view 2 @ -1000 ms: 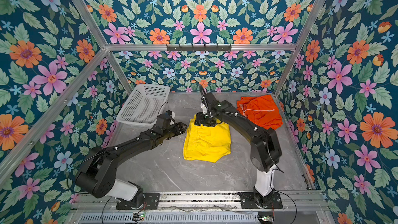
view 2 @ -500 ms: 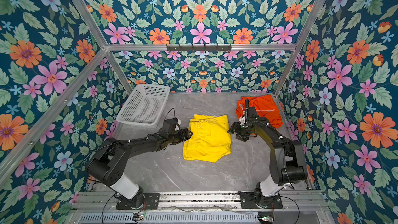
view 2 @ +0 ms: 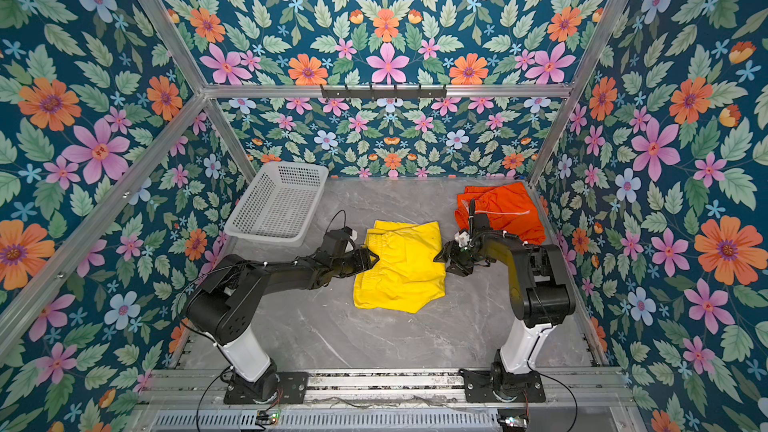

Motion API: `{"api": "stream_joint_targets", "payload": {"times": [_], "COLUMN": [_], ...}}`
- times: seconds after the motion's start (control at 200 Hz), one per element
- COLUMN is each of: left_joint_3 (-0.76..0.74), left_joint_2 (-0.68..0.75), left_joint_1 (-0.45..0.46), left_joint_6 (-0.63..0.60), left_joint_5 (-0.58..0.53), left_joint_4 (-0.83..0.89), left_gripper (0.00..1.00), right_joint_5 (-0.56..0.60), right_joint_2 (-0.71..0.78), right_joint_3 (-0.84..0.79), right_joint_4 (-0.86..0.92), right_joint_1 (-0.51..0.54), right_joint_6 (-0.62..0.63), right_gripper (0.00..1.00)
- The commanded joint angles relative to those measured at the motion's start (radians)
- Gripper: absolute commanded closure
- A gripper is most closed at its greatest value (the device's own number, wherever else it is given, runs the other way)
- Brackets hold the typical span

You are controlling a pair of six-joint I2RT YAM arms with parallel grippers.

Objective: Fold and stack the shorts

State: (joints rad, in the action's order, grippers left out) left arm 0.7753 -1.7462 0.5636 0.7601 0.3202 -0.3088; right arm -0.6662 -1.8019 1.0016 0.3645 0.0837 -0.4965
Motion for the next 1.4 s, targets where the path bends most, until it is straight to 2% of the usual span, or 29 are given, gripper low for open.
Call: {"api": "stream_joint_targets", "payload": {"times": [0.0,0.265,0.475,0.56,0.695,0.785,0.91,1.01,1.12,1.395], "left_joint_3": [-0.004,-0.001,0.025,0.034,0.041,0.042,0.054,0.069,0.101,0.218], "left_joint_2": [-0.014,-0.063,-0.106,-0.113,-0.11,-0.101,-0.082,-0.07,-0.071,-0.076], "left_joint_1": [0.002,0.008,0.01,0.01,0.012,0.015,0.022,0.034,0.046,0.071], "left_joint_6": [0.016,0.014,0.014,0.012,0.012,0.018,0.037,0.049,0.061,0.059], "left_joint_5": [-0.009,-0.004,-0.002,0.002,0.011,0.015,0.02,0.007,-0.001,-0.055], "left_joint_4": [0.035,-0.001,-0.003,-0.007,-0.014,-0.035,-0.084,-0.124,-0.157,-0.162], "left_gripper": [0.34,0.44,0.47,0.49,0.54,0.63,0.84,0.94,1.0,1.0], "right_joint_5": [-0.046,-0.22,-0.303,-0.288,-0.248,-0.194,-0.128,-0.104,-0.084,-0.036], "right_joint_2": [-0.033,-0.107,-0.129,-0.141,-0.163,-0.143,-0.096,-0.063,-0.04,0.021], "right_joint_3": [-0.001,-0.026,-0.037,-0.027,0.003,0.027,0.073,0.113,0.17,0.338], "right_joint_4": [-0.059,-0.223,-0.329,-0.33,-0.299,-0.251,-0.152,-0.095,-0.023,0.183], "right_joint_1": [0.003,0.002,0.008,0.015,0.022,0.023,0.024,0.023,0.023,-0.022], "right_joint_6": [0.014,0.017,-0.004,0.002,0.014,0.034,0.078,0.109,0.14,0.216], "right_gripper": [0.41,0.43,0.47,0.54,0.71,0.82,0.95,1.0,1.0,1.0]}}
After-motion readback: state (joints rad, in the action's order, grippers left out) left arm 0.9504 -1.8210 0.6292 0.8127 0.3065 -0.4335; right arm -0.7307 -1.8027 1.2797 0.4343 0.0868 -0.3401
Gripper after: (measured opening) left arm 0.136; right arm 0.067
